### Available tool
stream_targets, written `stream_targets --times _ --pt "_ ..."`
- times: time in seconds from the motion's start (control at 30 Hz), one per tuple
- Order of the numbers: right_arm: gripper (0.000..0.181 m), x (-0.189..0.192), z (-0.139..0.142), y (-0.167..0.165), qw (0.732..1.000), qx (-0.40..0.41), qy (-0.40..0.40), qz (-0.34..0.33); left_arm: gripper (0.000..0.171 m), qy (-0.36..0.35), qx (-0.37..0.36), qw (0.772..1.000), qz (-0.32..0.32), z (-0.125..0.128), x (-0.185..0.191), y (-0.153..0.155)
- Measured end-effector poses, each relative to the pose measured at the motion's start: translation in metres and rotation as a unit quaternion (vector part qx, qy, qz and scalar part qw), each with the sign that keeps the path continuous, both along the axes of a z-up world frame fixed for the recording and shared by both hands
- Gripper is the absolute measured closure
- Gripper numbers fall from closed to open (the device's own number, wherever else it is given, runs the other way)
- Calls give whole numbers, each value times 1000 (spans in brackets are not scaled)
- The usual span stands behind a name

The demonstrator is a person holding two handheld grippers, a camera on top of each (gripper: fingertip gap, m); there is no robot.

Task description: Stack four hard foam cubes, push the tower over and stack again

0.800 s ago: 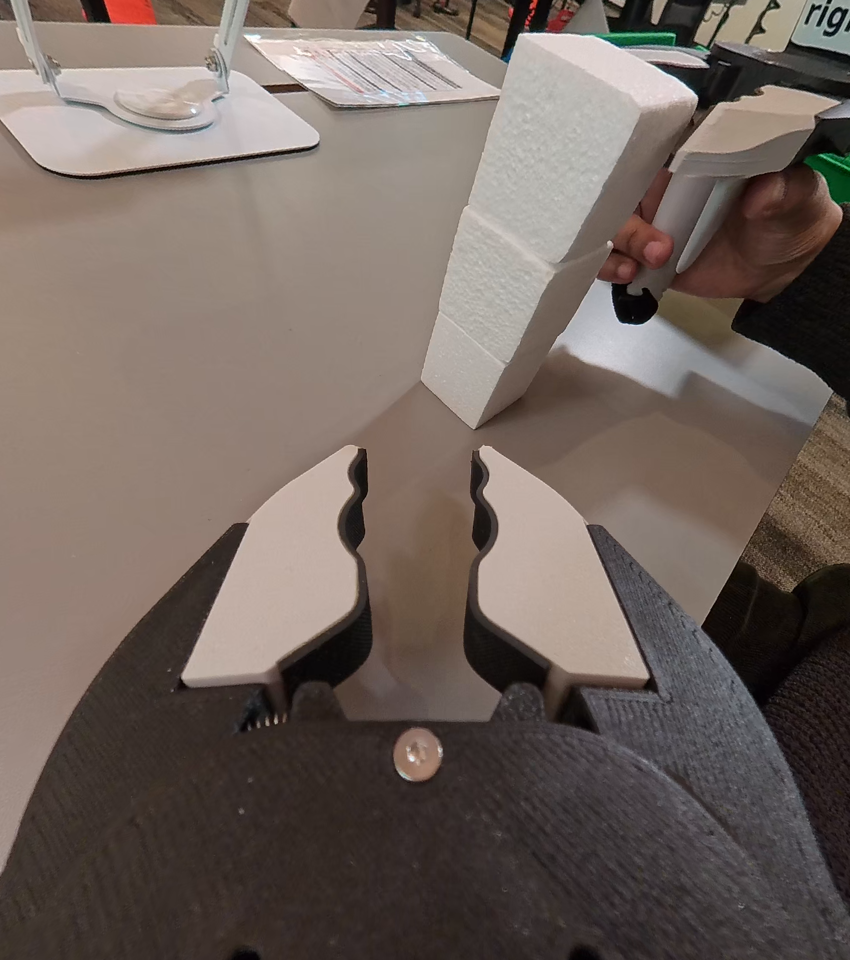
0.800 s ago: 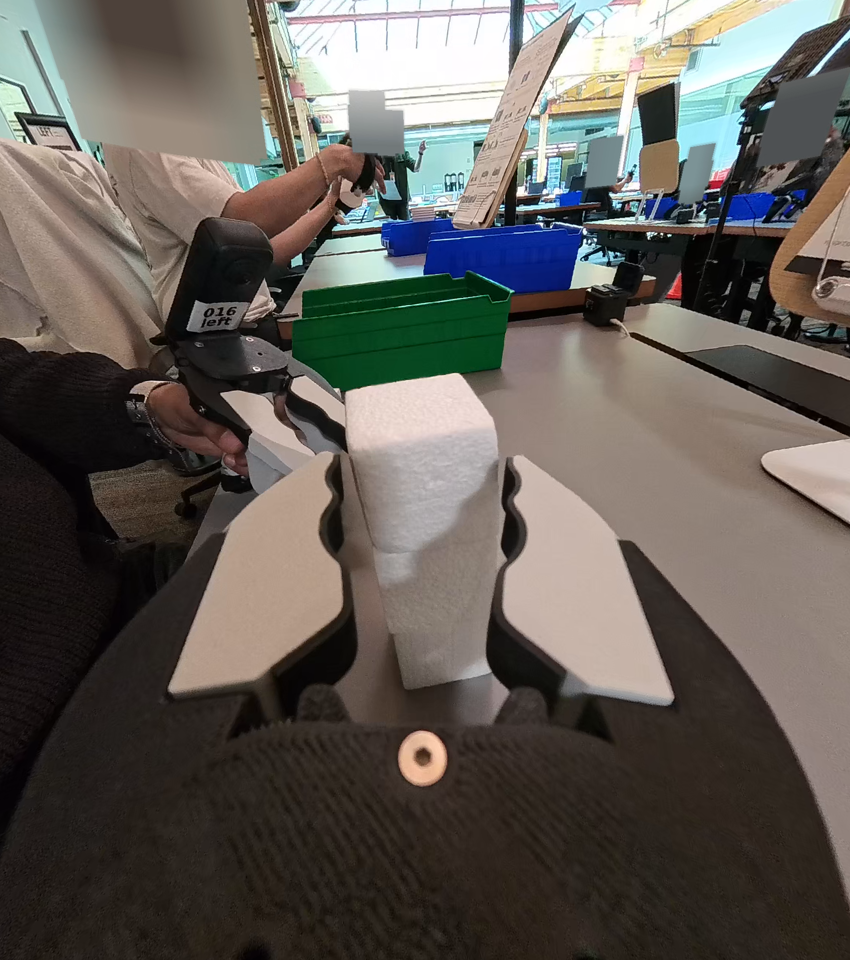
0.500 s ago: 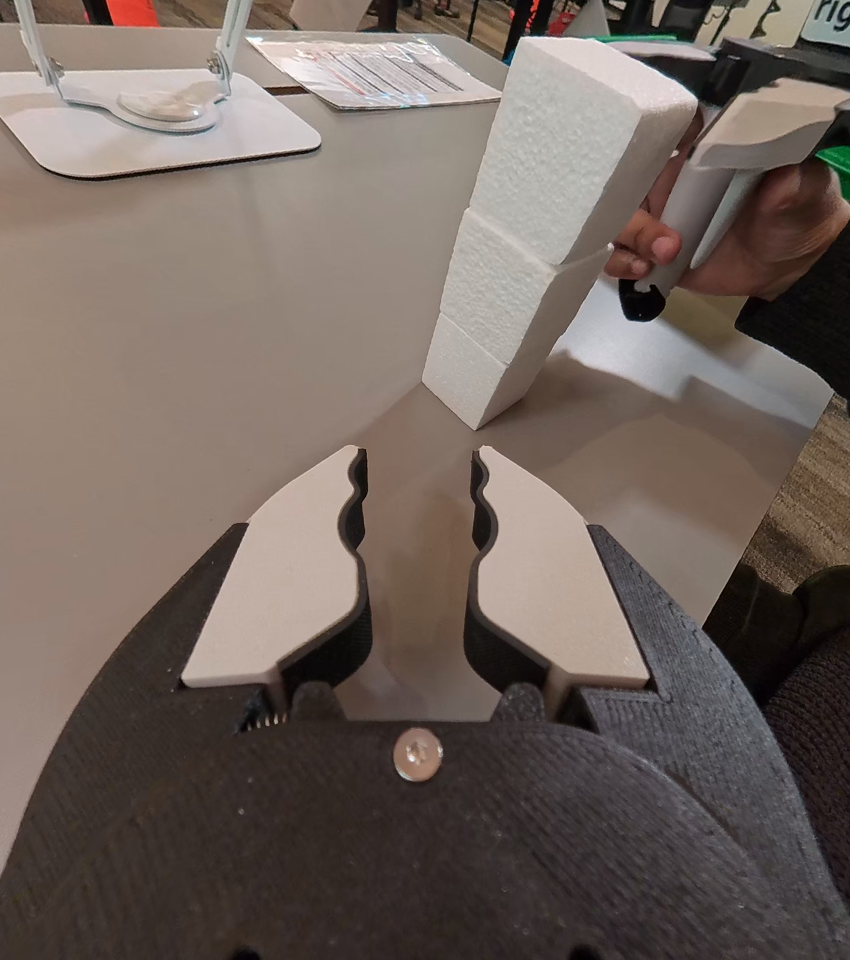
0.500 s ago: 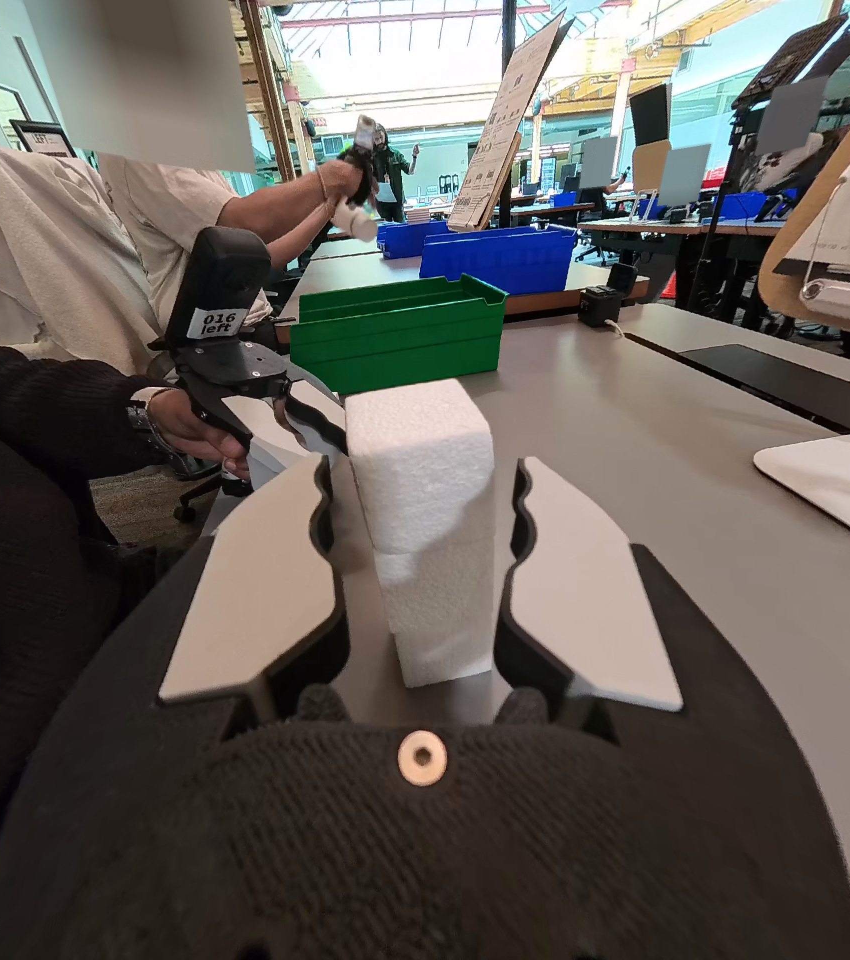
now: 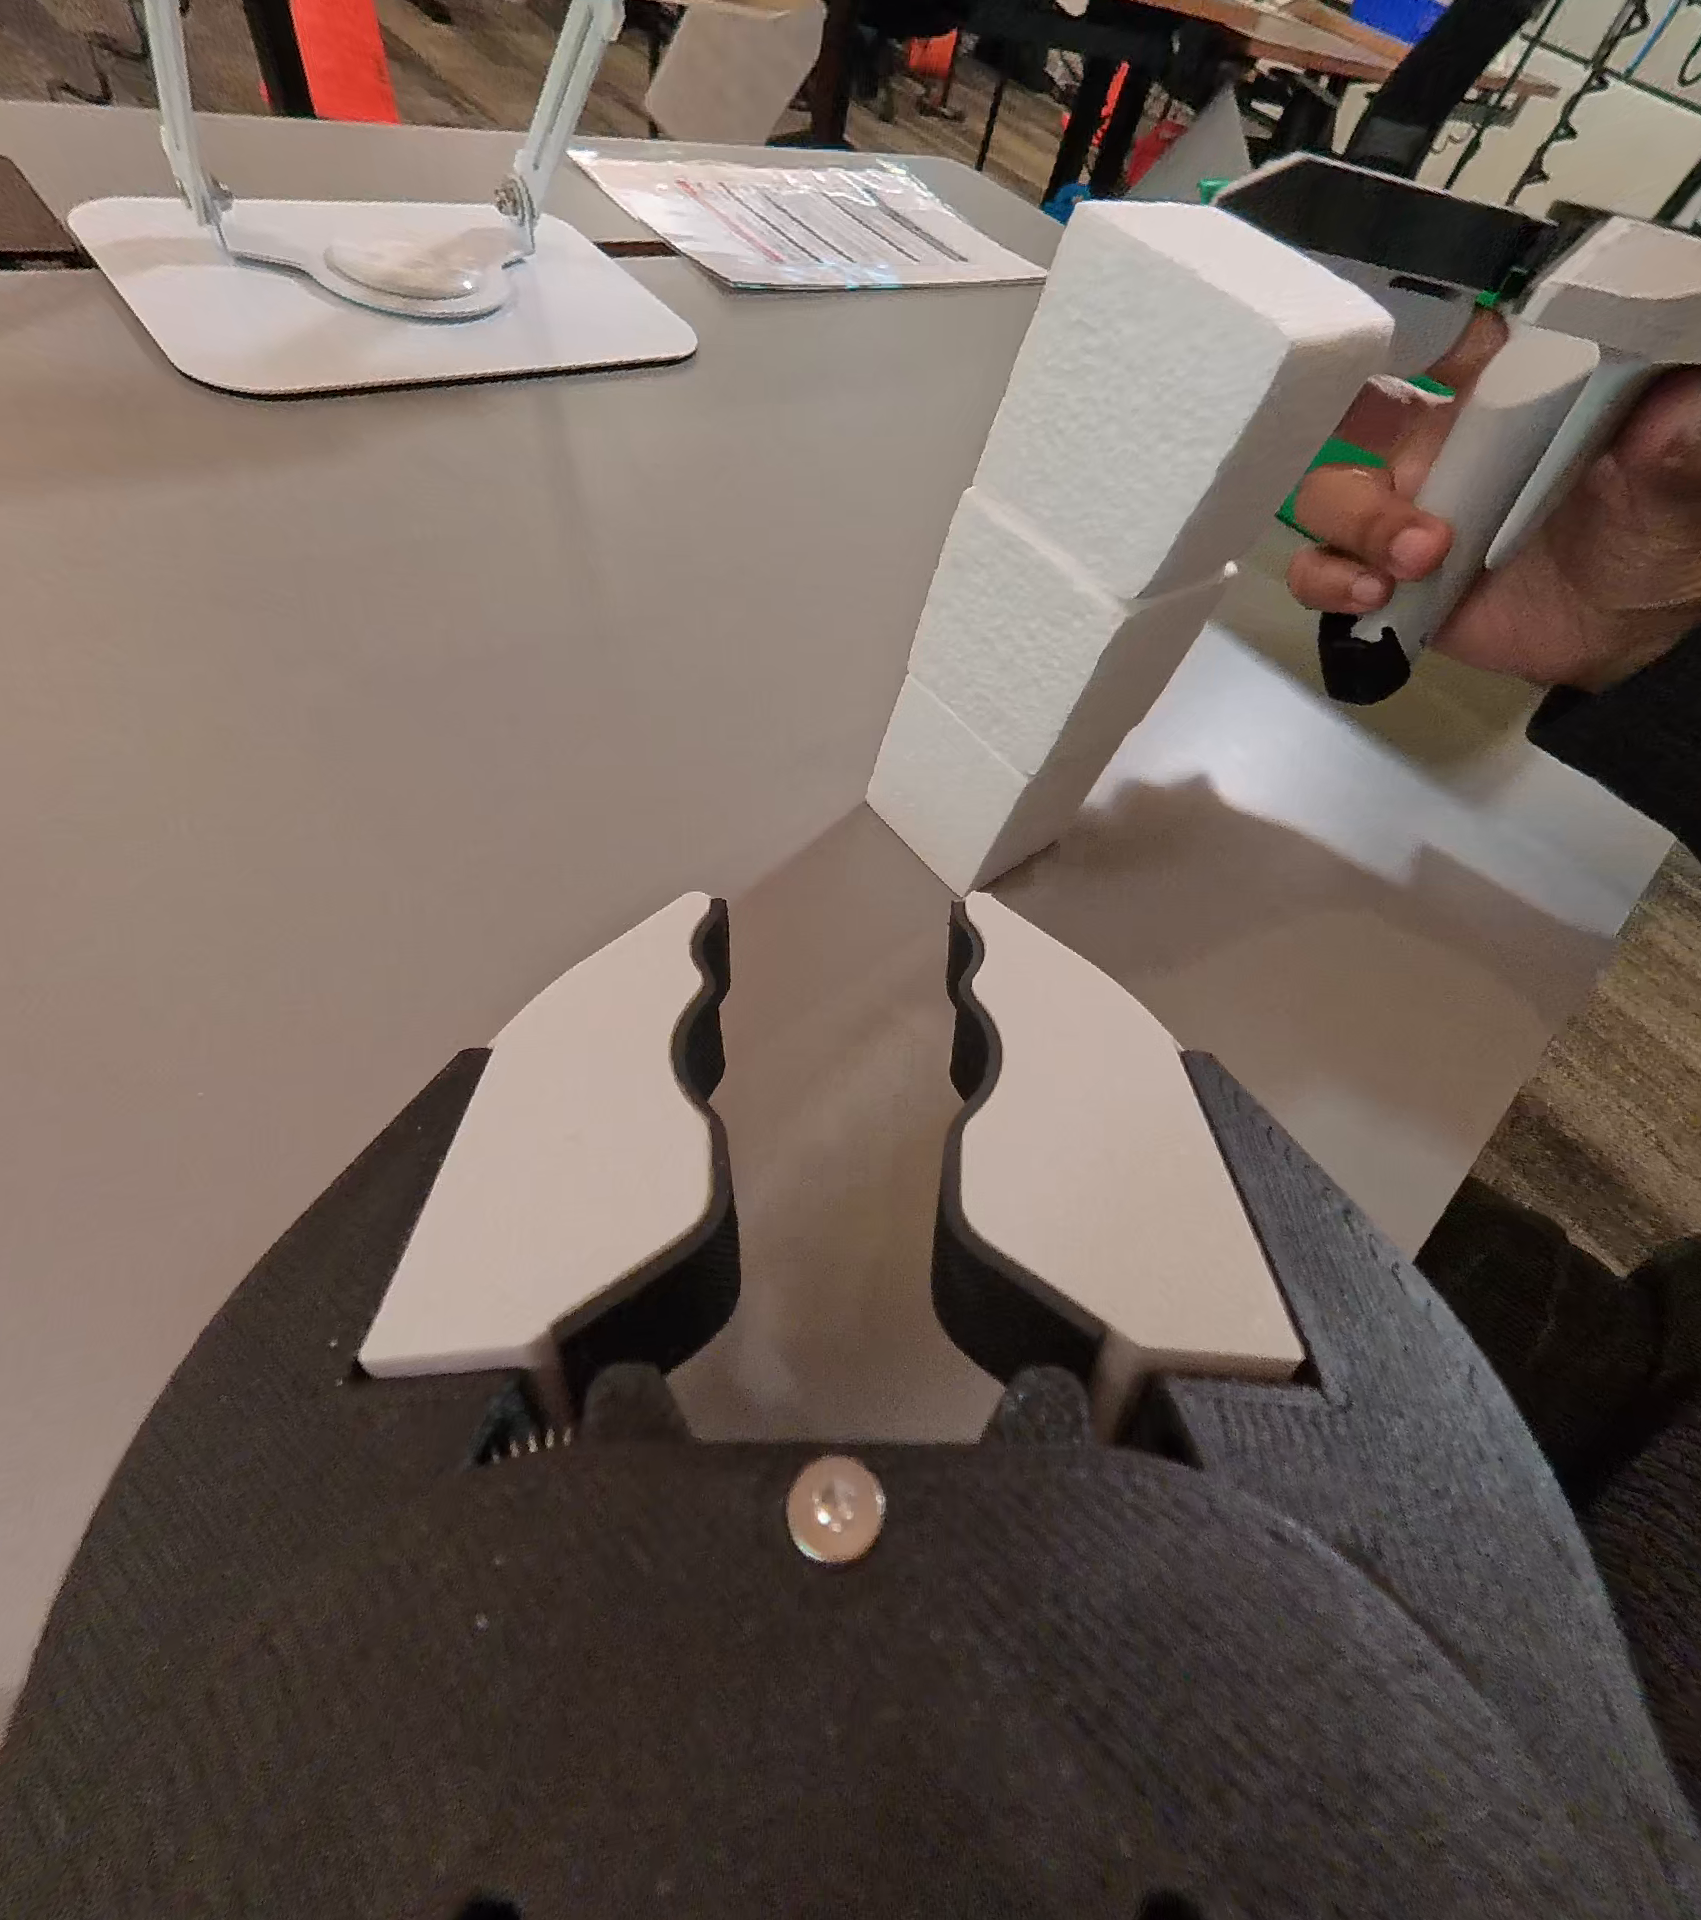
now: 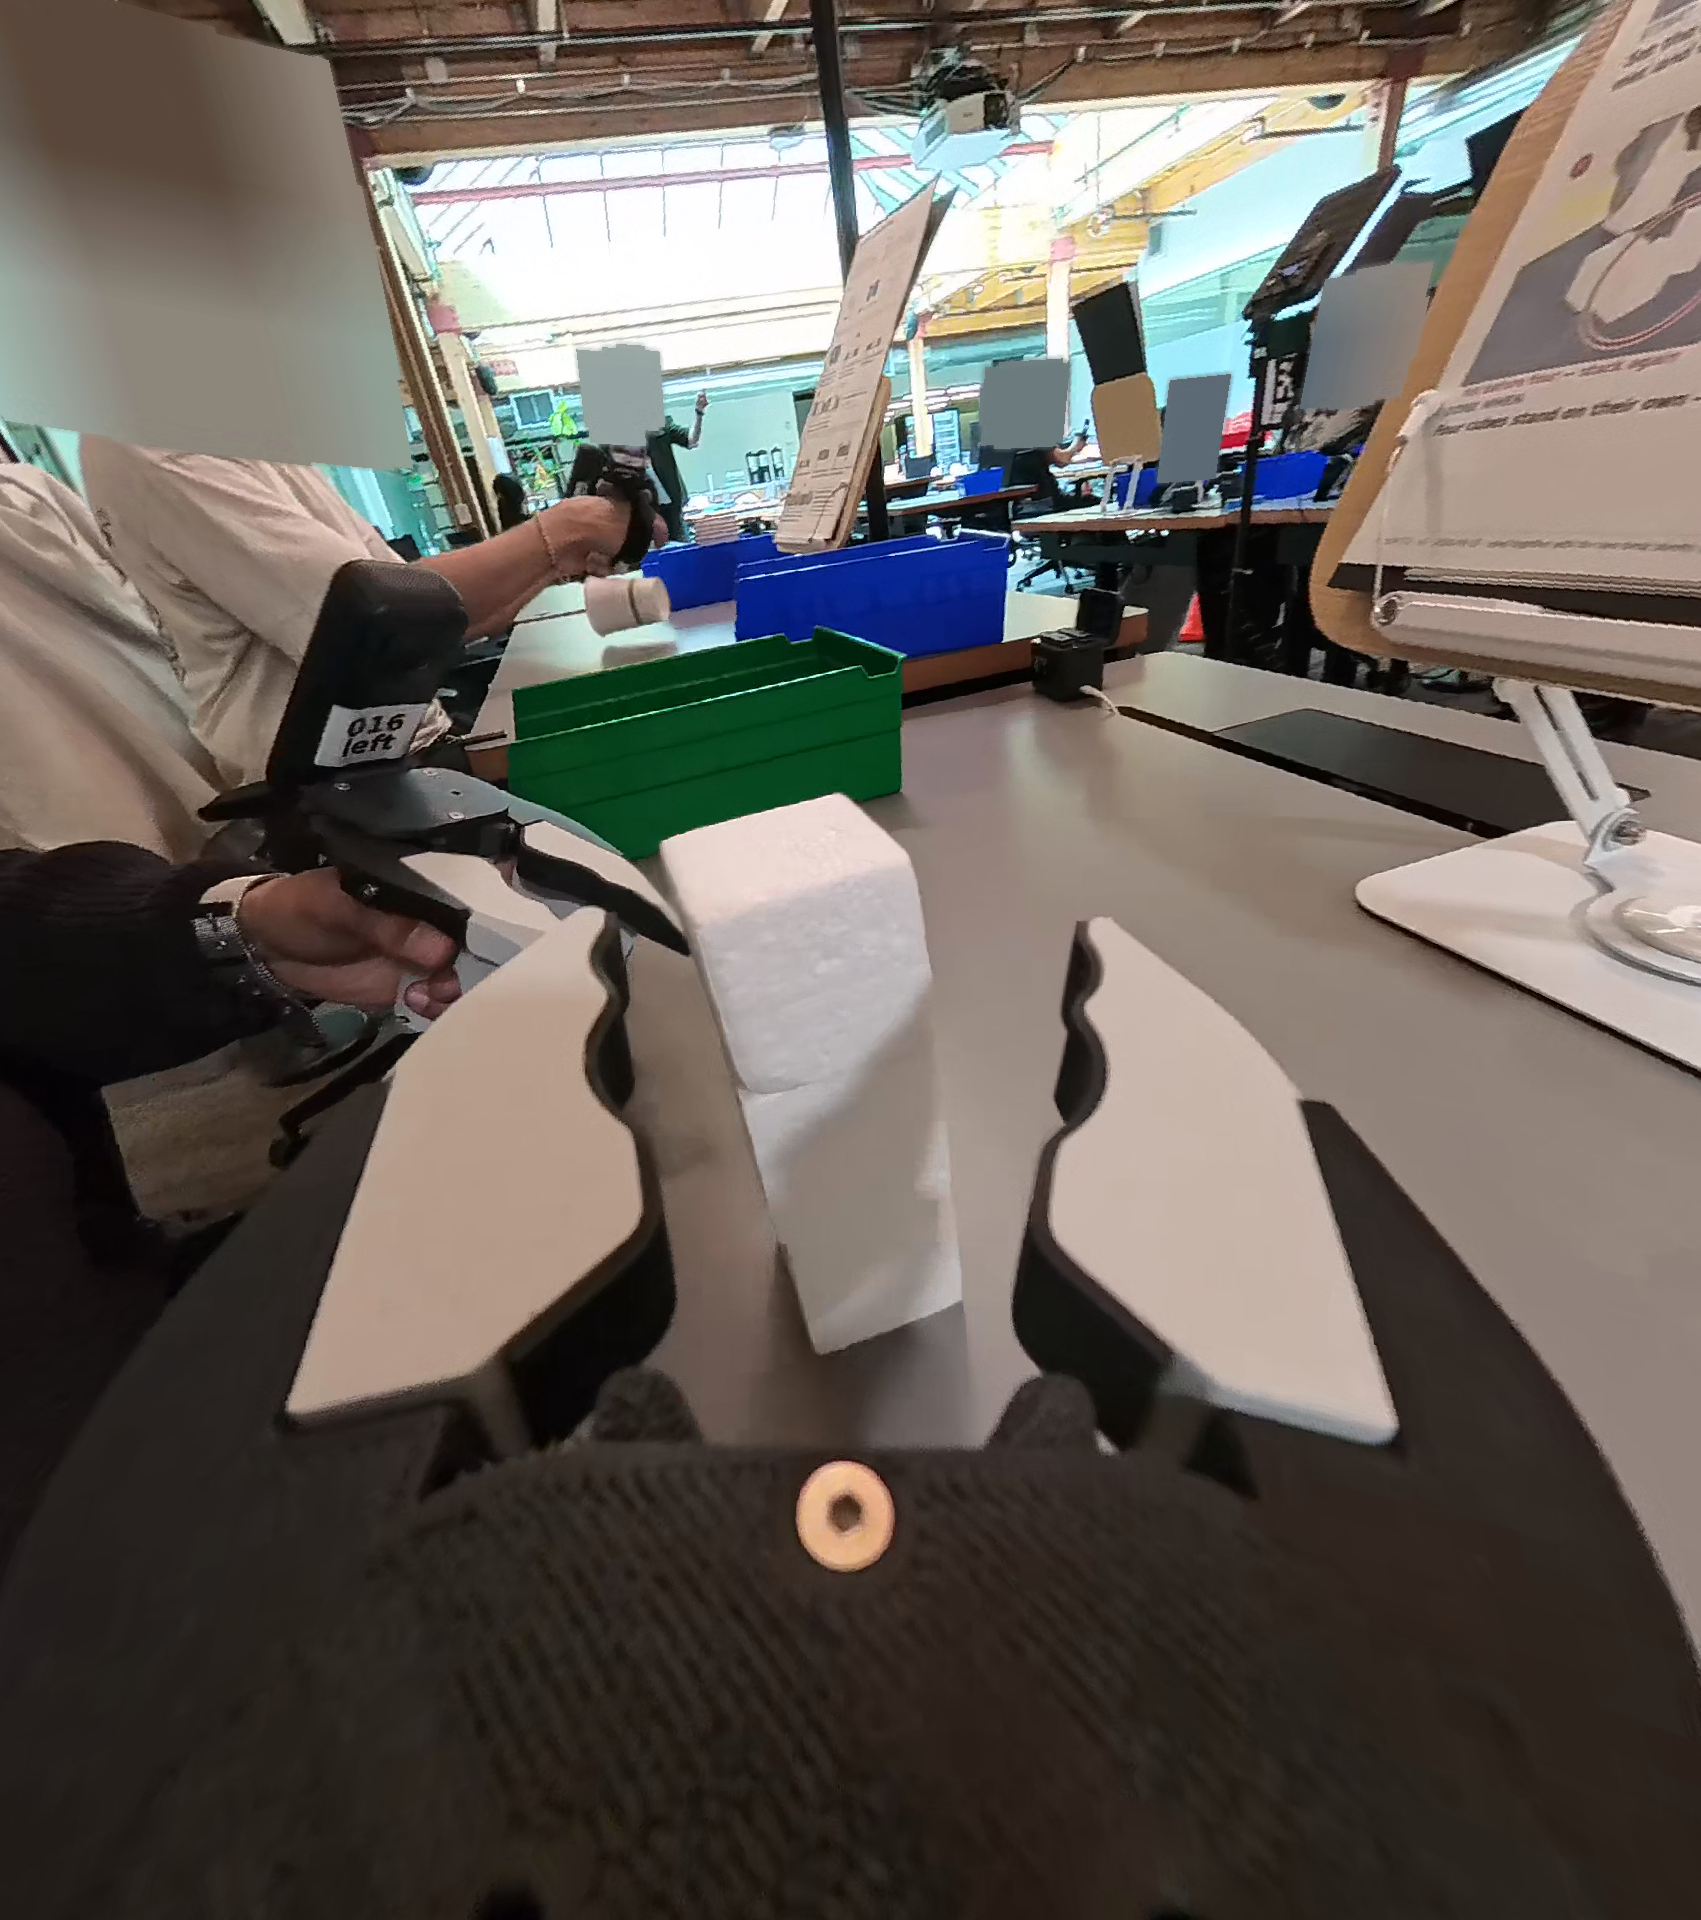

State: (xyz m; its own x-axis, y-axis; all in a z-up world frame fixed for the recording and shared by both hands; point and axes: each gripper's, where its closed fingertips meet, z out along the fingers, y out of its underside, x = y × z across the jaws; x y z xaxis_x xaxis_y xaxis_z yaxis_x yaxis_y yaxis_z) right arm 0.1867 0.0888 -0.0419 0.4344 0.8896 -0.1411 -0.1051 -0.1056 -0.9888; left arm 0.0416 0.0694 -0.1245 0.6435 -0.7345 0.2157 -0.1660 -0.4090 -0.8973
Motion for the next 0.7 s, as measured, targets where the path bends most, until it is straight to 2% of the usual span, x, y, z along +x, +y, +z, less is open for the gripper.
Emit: stream_targets --times 0.17,0.4,0.6,0.7 --pt "94 10 -13 -22 999 -30 -9 -18 130 -23 -16 1000 9 1 -3 -16" --pt "92 29 -39 -79 995 -65 -61 -53 130 -27 -20 999 27 3 -7 -53" --pt "94 61 -72 -105 971 -130 -127 -155 131 -23 -9 998 53 6 -11 -72" --pt "96 76 -72 -109 957 -155 -117 -217 131 -19 0 997 69 7 -14 -77"
